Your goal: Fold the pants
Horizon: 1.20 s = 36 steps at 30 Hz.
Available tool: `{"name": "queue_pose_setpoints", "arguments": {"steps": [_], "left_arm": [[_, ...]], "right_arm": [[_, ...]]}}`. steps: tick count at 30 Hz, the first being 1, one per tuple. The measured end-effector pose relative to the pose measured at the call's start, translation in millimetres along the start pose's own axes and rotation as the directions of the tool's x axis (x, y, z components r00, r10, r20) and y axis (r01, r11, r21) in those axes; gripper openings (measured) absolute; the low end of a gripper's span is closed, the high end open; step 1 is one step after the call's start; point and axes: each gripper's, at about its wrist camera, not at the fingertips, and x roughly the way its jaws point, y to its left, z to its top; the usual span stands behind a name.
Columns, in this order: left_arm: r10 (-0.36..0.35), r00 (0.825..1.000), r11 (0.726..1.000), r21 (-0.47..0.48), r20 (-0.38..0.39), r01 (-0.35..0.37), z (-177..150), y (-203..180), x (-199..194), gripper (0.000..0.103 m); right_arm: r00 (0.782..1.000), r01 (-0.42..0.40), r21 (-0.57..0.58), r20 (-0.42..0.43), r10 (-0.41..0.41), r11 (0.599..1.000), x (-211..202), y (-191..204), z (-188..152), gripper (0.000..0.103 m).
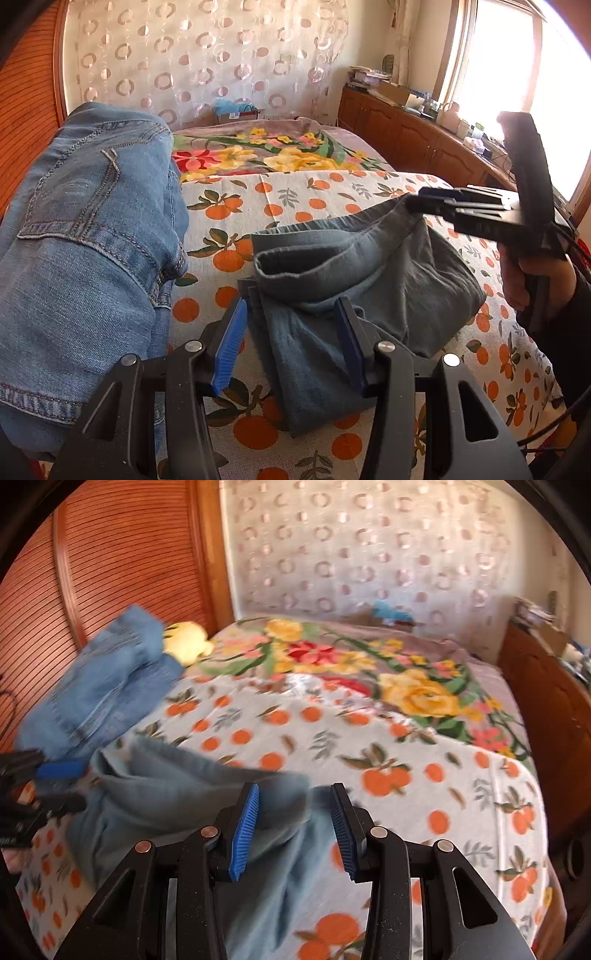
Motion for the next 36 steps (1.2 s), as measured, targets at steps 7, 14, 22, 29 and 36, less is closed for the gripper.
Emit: {"name": "queue_pose_setpoints", "arguments": {"steps": [7,14,22,29,36], "left_arm": [[-0.005,1.0,1.0,0.019,-0.018,0.005,10,-2,14,0.05],[-0.004,1.0,1.0,0.028,-0.027,0.005,24,0,31,0.046],[-0.015,1.0,0.999,0.051,-0.021,0.016,29,-1,36,0.009],[-0.004,0.999,1.0,0.025,0.041,0.003,42,2,30,0.008],[0.046,0.998,0.997,0.06,0.043,-0.048,43,-5,35,0.011]], "right_arm": [[0.999,-0.029,0.051,0.02,0.028,0.998,-12,-7,-14,0.041],[0.997,-0.075,0.045,-0.004,0.075,0.996,-21,-9,-23,0.041],[0.991,-0.127,0.043,-0.03,0.128,0.991,-5,-15,-13,0.041],[0.985,-0.171,0.075,-0.02,0.173,0.982,10,-28,-4,0.011],[0.994,-0.109,0.1,-0.002,0.11,0.989,11,-32,-3,0.017]]}}
